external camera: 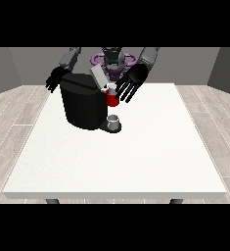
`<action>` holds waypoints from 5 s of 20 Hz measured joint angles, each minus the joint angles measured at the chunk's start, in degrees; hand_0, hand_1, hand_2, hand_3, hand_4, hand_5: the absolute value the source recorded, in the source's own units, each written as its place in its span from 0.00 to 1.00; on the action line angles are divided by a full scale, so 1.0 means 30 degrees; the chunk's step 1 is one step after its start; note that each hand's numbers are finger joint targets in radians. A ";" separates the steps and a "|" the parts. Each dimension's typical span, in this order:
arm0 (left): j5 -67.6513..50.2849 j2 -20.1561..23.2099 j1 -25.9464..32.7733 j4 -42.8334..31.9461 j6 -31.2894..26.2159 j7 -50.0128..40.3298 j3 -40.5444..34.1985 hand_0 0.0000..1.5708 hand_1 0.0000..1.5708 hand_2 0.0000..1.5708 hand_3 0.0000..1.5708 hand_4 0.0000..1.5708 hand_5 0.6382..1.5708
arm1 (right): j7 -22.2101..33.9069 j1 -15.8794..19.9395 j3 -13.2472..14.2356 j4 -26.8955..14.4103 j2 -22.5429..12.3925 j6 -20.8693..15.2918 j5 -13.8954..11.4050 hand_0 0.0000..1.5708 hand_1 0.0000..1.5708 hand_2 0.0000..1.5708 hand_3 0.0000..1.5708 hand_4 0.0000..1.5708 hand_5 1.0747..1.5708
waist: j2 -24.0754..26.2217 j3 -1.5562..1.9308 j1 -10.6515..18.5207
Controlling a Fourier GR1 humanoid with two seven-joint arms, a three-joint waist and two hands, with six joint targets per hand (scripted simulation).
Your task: Insert the coffee pod into the coffee machine and close the lid
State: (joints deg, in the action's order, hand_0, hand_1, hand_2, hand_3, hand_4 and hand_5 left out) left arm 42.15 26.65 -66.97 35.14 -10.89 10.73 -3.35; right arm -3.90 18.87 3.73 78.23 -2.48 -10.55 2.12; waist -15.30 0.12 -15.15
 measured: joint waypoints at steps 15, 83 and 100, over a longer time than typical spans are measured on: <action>0.0112 -0.1003 0.1492 0.0397 -0.0392 -0.0361 -0.0111 0.00 0.00 0.00 0.00 0.00 1.00 | -0.0115 -0.1419 0.0147 -0.0578 -0.0044 0.0150 0.0142 0.00 0.00 0.00 0.00 0.25 1.00 | 0.2244 -0.0036 0.0767; -1.4449 -0.7449 1.7719 1.4498 -0.0739 -0.2236 -0.2406 0.00 0.00 0.00 0.00 0.00 1.00 | 0.0414 0.4611 0.0383 -0.4778 -0.2284 0.4728 -0.0526 0.00 0.00 0.00 0.00 0.03 1.00 | 0.4550 -0.0063 0.7381; -1.4605 -0.6811 1.7208 1.4032 -0.0081 -0.1907 -0.2355 0.00 0.00 0.00 0.00 0.09 1.00 | 0.0145 0.7163 -0.0005 -0.6294 -0.1695 0.4471 -0.1475 0.00 0.00 0.00 0.00 0.10 1.00 | 0.3653 -0.0060 0.7323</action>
State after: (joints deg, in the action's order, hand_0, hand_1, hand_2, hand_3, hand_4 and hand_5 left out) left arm -1.67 6.22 -15.34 77.24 -11.14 5.01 -10.41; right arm -3.47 40.36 3.72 59.35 -7.57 2.87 -2.30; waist -4.34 -0.06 6.82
